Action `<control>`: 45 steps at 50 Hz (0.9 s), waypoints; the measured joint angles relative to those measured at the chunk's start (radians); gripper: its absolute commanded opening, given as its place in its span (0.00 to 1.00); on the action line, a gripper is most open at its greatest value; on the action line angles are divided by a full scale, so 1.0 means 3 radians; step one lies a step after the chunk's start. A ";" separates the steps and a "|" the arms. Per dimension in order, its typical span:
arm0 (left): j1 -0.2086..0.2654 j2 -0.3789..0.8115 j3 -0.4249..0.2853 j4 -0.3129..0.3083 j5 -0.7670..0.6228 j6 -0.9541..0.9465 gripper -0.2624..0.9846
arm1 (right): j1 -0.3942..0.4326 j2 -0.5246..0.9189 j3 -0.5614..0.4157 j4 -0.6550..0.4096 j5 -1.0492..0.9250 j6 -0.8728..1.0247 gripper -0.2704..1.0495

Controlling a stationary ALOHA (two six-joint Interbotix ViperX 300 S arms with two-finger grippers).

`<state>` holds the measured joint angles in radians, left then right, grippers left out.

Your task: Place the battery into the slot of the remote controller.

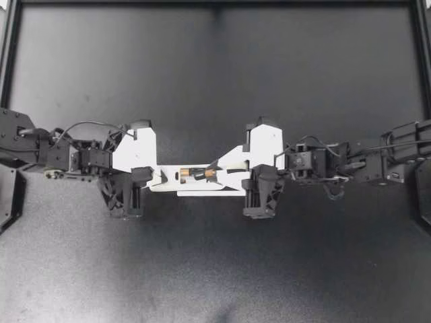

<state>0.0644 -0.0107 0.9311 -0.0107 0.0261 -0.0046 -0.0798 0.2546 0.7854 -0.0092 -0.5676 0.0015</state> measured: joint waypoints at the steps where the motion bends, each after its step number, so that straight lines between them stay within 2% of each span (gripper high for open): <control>1: 0.0000 0.0005 0.0000 0.0000 0.0000 0.0000 0.08 | 0.0000 0.0010 -0.0005 0.0005 0.0000 0.0000 0.22; 45: 0.0000 0.0005 -0.0005 0.0000 0.0005 0.0000 0.08 | -0.0010 0.0189 -0.0240 -0.0026 0.0389 0.0000 0.22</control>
<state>0.0644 -0.0092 0.9296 -0.0107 0.0276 -0.0046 -0.0828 0.3114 0.7133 -0.0169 -0.4510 0.0015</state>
